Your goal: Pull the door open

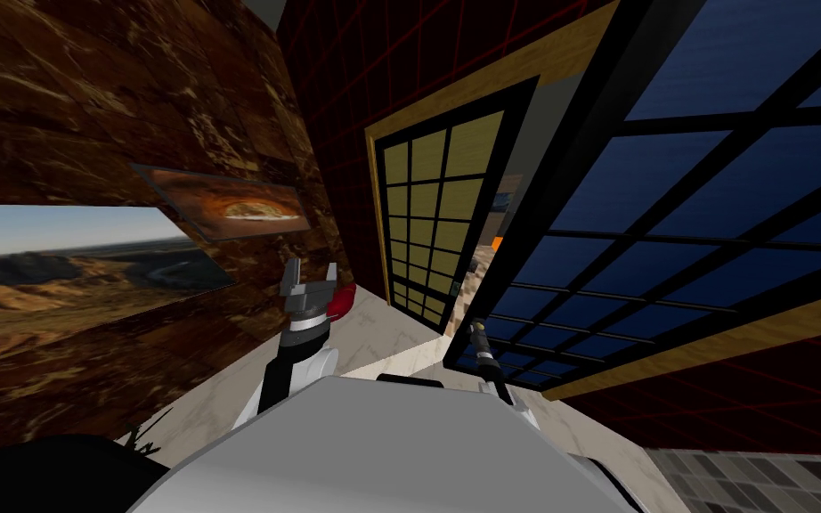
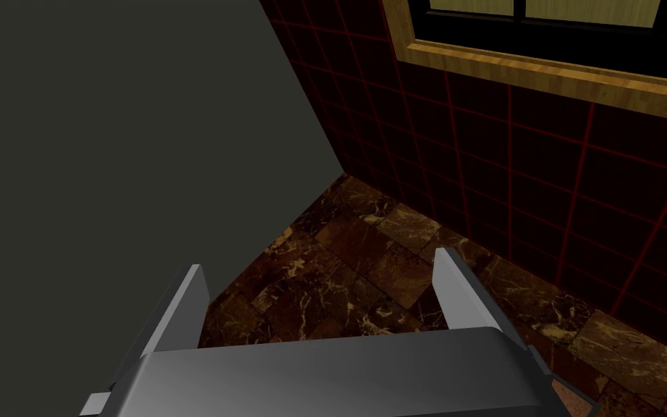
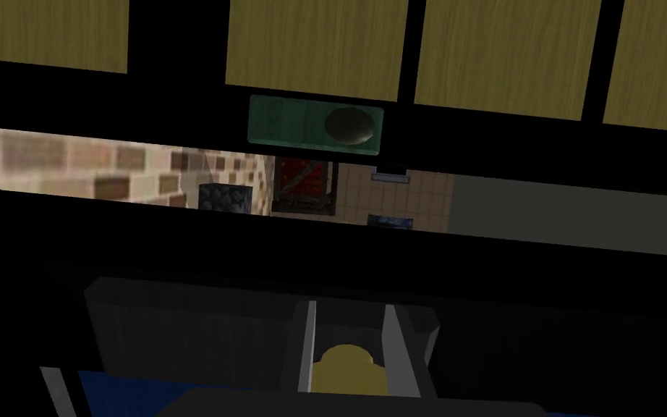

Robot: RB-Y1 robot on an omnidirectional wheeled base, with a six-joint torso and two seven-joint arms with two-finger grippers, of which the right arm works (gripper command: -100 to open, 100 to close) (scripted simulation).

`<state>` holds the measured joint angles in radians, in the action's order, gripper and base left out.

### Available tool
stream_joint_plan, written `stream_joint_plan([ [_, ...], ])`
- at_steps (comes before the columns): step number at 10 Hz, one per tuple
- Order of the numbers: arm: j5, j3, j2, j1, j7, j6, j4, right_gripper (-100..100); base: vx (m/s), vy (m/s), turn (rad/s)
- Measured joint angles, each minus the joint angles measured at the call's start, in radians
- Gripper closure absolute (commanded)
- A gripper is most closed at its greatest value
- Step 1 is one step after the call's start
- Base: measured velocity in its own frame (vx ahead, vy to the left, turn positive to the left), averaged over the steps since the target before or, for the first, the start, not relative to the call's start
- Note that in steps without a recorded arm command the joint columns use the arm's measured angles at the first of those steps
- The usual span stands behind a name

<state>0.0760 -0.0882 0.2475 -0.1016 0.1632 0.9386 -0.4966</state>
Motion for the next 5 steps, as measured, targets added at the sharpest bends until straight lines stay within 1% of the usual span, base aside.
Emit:
stream_joint_plan([
  [1,0.011,0.006,-0.001,0.013,0.025,-0.005,-0.022,100,-0.031,-0.014,0.022],
  [2,0.017,0.011,0.001,0.014,0.047,-0.007,-0.023,100,-0.039,-0.009,0.059],
  [3,0.028,0.015,0.003,0.004,0.073,-0.004,-0.013,100,-0.049,-0.02,0.101],
  [4,0.044,0.022,0.008,-0.01,0.104,0.006,0.011,100,-0.031,-0.018,0.05],
  [5,0.051,0.026,0.01,-0.024,0.132,0.026,0.042,100,-0.003,-0.014,-0.01],
])
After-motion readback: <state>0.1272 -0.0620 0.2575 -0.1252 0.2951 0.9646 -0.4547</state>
